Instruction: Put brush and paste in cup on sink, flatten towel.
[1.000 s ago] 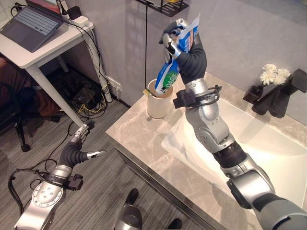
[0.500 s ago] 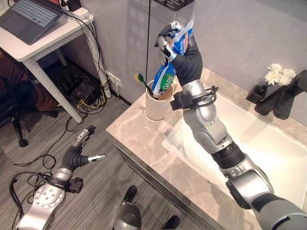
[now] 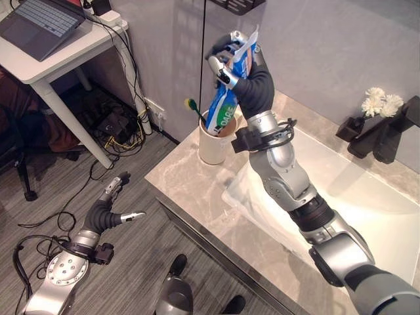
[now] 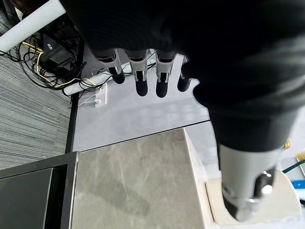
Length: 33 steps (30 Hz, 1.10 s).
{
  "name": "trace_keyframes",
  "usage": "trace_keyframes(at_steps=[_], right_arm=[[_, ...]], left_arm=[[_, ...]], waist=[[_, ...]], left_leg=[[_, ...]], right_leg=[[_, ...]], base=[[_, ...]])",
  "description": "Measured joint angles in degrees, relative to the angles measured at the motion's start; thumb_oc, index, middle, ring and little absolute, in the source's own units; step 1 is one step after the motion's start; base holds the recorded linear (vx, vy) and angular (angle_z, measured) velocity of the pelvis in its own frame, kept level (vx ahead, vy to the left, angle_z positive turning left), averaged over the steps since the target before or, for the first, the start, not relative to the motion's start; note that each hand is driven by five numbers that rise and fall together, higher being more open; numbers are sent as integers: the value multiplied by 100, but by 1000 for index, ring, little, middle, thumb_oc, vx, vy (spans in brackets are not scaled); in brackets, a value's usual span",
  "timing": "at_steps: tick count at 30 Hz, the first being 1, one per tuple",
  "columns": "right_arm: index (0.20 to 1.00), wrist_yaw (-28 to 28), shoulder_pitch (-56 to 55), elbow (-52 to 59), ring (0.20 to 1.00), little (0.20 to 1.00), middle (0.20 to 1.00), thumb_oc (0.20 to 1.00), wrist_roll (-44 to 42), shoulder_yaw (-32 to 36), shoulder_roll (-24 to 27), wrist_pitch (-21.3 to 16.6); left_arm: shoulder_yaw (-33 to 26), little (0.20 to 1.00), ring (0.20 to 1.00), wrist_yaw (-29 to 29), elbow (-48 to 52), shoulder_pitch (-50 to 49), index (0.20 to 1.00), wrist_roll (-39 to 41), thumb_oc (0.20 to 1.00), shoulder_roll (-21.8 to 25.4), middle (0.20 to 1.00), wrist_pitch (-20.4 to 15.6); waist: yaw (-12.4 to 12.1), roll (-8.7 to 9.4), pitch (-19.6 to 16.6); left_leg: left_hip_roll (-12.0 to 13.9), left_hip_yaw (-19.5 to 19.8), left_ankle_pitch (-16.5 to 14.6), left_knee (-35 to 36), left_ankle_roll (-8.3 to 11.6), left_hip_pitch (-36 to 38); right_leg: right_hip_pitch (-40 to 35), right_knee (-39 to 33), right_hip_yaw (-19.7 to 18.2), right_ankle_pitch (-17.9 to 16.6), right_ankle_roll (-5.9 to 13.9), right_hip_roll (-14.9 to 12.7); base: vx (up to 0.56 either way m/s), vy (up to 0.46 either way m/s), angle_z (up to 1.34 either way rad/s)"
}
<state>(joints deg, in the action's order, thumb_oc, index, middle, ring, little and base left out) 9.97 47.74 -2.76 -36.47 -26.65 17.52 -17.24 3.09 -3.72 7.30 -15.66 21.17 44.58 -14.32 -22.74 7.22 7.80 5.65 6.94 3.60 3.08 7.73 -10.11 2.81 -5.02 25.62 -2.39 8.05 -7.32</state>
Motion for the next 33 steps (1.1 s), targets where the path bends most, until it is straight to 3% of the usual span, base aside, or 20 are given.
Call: trace_keyframes(at_steps=[14,18,23,25,26,29,30,32,33], right_arm=[[1000,-6,8,51,1000,1000,1000,1000,17,38,-9,-2],[1000,125,16,507,1000,1000,1000,1000,226,329,51,-19],[1000,391,-60,1377,1000,1000,1000,1000,1126,1008,497,-36],[1000,654,-950,2393,1000,1000,1000,1000,1979,2189,1137,-135],[1000,718,-1352,2579,1000,1000,1000,1000,2144,2627,1168,-189],[1000,1034,-2468,2685,1000,1000,1000,1000,2456,3838,1261,-280],[1000,1102,-3071,2705,1000,1000,1000,1000,2663,4428,1423,-286],[1000,1237,-3449,2666,1000,1000,1000,1000,2760,4845,1508,-284],[1000,1397,-4102,2667,1000,1000,1000,1000,3022,5635,1739,-327]], left_arm=[[6,1000,1000,-1,-1,90,1000,1,1000,0,1000,-2],[-5,1000,1000,-14,5,269,1000,7,1000,-3,1000,-12],[-205,1000,1000,-83,249,330,1000,23,1000,-38,1000,-46],[-622,1000,1000,-159,666,279,1000,67,1000,-249,1000,-161],[-768,1000,1000,-158,822,216,1000,104,1000,-353,1000,-174],[-937,451,451,-98,1223,114,451,134,451,-426,451,-254],[-940,200,200,18,1313,39,200,133,200,-434,200,-295],[-931,200,200,122,1302,-118,200,131,200,-449,200,-326],[-912,200,200,293,1287,-295,200,127,200,-448,200,-351]], waist=[[-4,-39,24],[5,-66,37],[70,-99,30],[326,-144,-27],[418,-151,-60],[706,-241,-167],[859,-338,-241],[1074,-411,-316],[1277,-494,-406]], left_leg=[[14,-115,-1,-4,1,171],[14,-140,0,-19,0,237],[10,-288,-8,16,-7,463],[-12,-369,-8,14,-12,515],[-16,-405,-8,10,-13,533],[-17,-522,-30,19,-48,600],[-12,-597,-42,17,-66,625],[0,-633,-52,21,-80,628],[20,-692,-59,20,-91,642]], right_leg=[[-100,-1,-118,-31,-15,-31],[-152,-1,-150,-58,-25,-35],[-290,0,-285,-73,-21,-59],[-303,1,-357,-120,-10,-59],[-286,1,-391,-138,-3,-71],[-292,1,-526,-163,-2,-71],[-274,1,-602,-172,0,-72],[-267,2,-647,-179,0,-59],[-225,2,-708,-180,0,-41]], base=[[-6,-12,-4],[-5,-8,-3],[-1,5,-11],[-8,31,-18],[0,26,-19],[1,19,-22],[15,2,-24],[-21,4,-20],[-47,3,-25]])
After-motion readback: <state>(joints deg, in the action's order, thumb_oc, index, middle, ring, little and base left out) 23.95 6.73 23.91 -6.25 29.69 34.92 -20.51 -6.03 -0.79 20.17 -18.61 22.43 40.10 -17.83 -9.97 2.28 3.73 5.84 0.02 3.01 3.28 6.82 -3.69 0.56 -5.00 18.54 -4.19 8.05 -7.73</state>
